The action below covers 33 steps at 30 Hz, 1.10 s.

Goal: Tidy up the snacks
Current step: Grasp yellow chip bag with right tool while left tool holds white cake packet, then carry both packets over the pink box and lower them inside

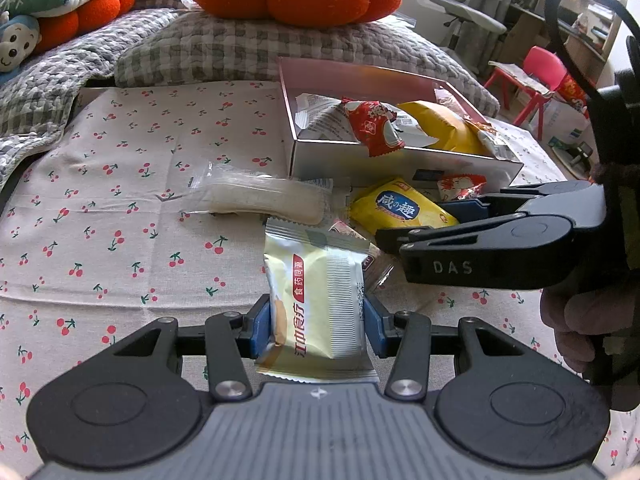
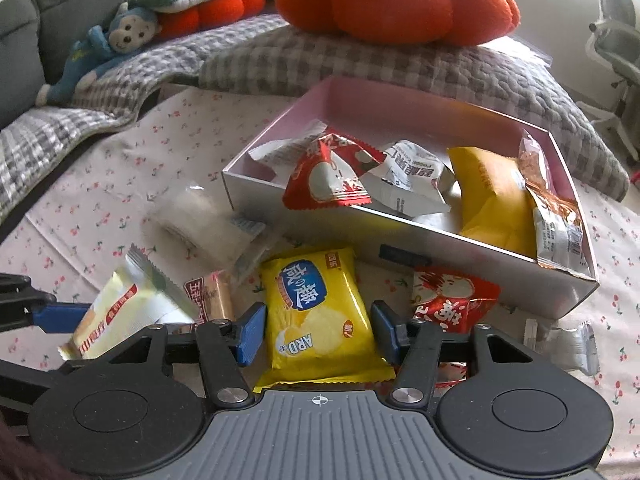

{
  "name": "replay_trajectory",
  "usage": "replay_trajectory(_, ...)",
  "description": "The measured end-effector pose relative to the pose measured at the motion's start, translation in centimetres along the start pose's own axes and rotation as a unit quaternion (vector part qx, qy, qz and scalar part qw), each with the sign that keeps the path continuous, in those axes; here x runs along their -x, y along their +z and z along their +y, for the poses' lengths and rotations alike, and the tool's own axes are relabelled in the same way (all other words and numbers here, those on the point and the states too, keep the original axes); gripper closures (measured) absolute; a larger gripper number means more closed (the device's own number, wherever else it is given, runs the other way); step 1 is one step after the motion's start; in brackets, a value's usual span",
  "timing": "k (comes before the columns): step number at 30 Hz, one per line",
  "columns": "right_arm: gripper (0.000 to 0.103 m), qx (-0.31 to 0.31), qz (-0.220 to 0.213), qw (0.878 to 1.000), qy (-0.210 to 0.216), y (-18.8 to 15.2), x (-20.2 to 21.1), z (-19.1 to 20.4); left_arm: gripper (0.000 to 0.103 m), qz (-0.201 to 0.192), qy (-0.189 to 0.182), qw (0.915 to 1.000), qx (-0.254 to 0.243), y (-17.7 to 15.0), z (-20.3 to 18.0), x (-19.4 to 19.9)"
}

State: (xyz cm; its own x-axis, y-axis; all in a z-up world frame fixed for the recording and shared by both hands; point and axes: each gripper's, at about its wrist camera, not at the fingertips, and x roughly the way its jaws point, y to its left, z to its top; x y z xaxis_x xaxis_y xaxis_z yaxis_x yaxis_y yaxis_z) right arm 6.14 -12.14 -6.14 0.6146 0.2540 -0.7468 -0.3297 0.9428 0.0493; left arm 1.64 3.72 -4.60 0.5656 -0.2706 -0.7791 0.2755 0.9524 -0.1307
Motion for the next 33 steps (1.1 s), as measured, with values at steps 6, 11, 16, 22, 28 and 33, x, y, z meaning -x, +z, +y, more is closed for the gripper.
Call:
replay_trajectory(6, 0.052, 0.021, -0.001, 1.0, -0.013, 0.0, 0.0, 0.7, 0.059, 0.0, 0.0, 1.0, 0.0, 0.0, 0.0, 0.0)
replay_trajectory(11, 0.053, 0.014, 0.001, 1.0, -0.011, 0.1, 0.2, 0.6, 0.059, -0.002, 0.001, 1.0, 0.003, 0.2, 0.3, 0.1)
replay_trajectory(16, 0.053, 0.0, -0.002, 1.0, 0.001, 0.1, 1.1, 0.0, 0.059, -0.008, 0.002, 0.9999, 0.009, 0.5, 0.6, 0.4)
replay_trajectory(22, 0.053, -0.012, -0.014, 1.0, 0.02, 0.2, 2.9, -0.7, 0.059, -0.019, 0.0, 0.9997, 0.018, 1.2, 0.6, 0.8)
replay_trajectory(28, 0.053, -0.022, -0.029, 0.999, 0.027, 0.4, 4.5, -1.6, 0.06, -0.035, -0.003, 0.9989, 0.031, 2.3, 0.6, 1.2)
replay_trajectory(33, 0.053, -0.043, -0.047, 0.998, 0.027, 0.9, 5.7, -3.0, 0.06, -0.048, -0.004, 0.9979, 0.043, 3.5, 0.5, 1.4)
